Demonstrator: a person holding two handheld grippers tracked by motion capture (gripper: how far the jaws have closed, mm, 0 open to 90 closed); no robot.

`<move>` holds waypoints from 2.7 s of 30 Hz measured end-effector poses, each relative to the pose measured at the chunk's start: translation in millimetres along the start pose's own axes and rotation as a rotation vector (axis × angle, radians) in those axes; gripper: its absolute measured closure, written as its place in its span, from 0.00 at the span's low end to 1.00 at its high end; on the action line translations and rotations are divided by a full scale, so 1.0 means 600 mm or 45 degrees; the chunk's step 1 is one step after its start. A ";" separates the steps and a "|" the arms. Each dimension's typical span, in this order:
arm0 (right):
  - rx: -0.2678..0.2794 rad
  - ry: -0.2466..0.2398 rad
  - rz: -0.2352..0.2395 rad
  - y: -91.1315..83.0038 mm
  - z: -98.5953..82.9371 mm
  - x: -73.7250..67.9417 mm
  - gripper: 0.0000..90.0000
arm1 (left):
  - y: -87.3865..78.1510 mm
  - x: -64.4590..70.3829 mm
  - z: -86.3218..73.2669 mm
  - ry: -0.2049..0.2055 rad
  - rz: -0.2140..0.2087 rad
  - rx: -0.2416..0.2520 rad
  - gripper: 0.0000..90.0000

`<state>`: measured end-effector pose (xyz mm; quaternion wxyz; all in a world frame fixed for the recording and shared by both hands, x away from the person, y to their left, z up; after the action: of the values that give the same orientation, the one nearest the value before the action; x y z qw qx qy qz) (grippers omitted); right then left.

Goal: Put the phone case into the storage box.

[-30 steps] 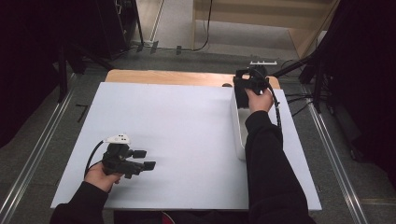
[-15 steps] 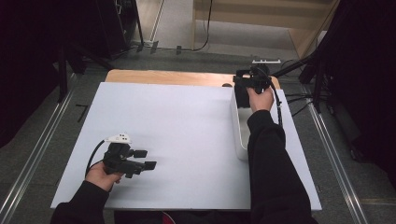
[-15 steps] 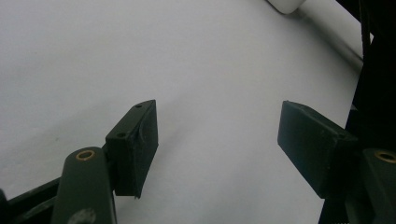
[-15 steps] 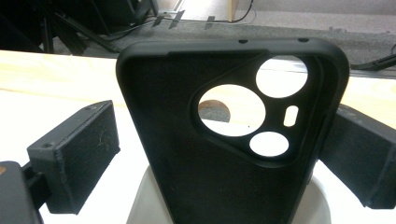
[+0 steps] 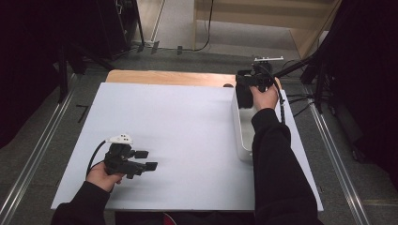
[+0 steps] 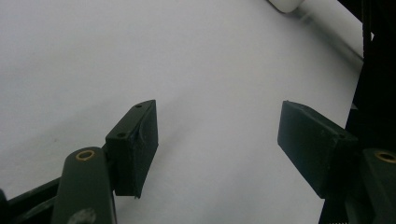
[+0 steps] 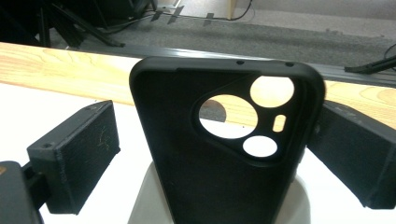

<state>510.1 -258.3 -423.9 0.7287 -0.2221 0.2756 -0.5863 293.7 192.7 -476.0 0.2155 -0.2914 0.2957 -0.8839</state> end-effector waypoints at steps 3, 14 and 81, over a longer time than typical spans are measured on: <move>-0.012 -0.008 -0.008 -0.006 0.003 0.001 0.01 | 0.000 0.000 0.000 -0.002 0.001 0.000 0.32; -0.019 -0.018 0.005 -0.041 0.025 0.006 0.01 | 0.000 0.000 0.000 0.000 -0.002 -0.002 0.32; -0.121 -0.271 0.440 -0.166 -0.107 -0.102 0.14 | 0.003 0.001 0.004 0.028 -0.001 -0.018 0.32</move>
<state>385.1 -220.0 -399.2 0.8322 -0.2664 0.2586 -0.4120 295.2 190.2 -475.7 0.2098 -0.2833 0.3041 -0.8850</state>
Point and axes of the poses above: each handheld gripper's, and its own axes: y roughly forward along the jaws, z roughly out of its top, x roughly to its right, the point moved 2 cm from there along y, roughly forward along the jaws, and after that the axes turned 1 degree about -y, right-handed, at the moved point
